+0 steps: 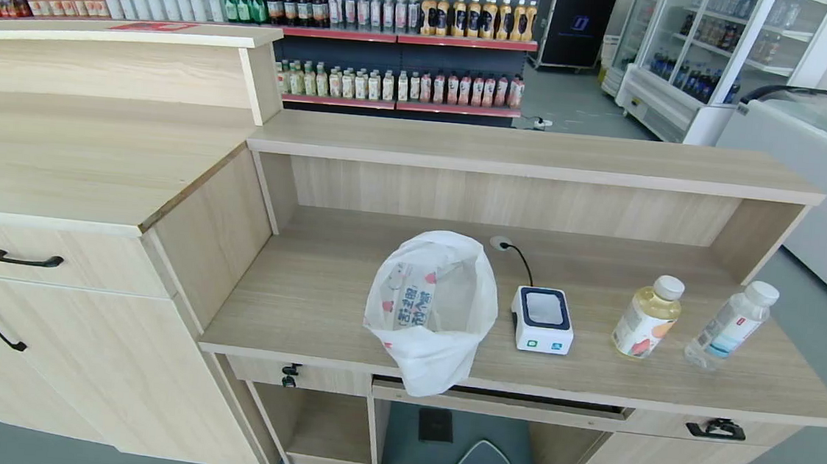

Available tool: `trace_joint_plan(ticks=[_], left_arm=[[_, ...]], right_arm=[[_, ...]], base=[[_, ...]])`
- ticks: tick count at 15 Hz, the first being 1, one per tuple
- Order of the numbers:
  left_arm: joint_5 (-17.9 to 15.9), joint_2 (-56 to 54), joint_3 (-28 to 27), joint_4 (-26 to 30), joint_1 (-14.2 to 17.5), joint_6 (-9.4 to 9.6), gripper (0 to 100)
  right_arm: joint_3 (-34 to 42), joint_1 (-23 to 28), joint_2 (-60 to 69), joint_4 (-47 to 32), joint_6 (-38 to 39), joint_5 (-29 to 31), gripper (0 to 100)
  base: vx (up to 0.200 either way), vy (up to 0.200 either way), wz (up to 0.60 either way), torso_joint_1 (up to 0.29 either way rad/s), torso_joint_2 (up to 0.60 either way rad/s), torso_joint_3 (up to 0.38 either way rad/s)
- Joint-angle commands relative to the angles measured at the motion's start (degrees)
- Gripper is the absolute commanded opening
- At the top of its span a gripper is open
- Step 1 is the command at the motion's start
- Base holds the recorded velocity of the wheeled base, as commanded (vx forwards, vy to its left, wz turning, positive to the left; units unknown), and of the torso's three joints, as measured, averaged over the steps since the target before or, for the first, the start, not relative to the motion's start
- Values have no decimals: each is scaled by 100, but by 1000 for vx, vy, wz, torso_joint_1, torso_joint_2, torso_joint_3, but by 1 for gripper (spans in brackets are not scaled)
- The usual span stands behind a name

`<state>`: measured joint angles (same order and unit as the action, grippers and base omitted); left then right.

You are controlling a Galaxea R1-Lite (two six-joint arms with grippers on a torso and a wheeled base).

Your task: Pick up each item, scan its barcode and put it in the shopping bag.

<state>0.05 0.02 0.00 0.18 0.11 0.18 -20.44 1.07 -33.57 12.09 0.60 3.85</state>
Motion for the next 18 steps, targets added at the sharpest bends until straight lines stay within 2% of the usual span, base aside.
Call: trace_joint_plan(ticks=[1,3,5,6,8,12,14,18], left_arm=[[4,-2,0,-1,-2,-1,100],[4,-2,0,-1,-2,-1,100],[4,-2,0,-1,-2,-1,100],[4,-2,0,-1,7,-1,100],[4,-2,0,-1,-2,-1,100],[4,-2,0,-1,-2,-1,100],[4,-2,0,-1,7,-1,100],[4,-2,0,-1,-2,-1,100]], right_arm=[[-206,139,-2637,1700,2,-34,100],[-206,438,-3331,2245,125,-130,100],[-214,824,-4579,3141,142,-456,100],[-91,1079,-5256,3783,-7,-649,100],[-56,1475,-6205,4504,-438,-710,100],[-118,1580,-7365,5506,-499,-684,100],[-232,1607,-7805,5848,-710,-649,100],[-452,1703,-8350,6367,-657,-315,100]], base=[[0,0,0,0,0,0],[0,0,0,0,0,0],[0,0,0,0,0,0],[0,0,0,0,0,0],[0,0,0,0,0,0],[0,0,0,0,0,0],[0,0,0,0,0,0],[0,0,0,0,0,0]])
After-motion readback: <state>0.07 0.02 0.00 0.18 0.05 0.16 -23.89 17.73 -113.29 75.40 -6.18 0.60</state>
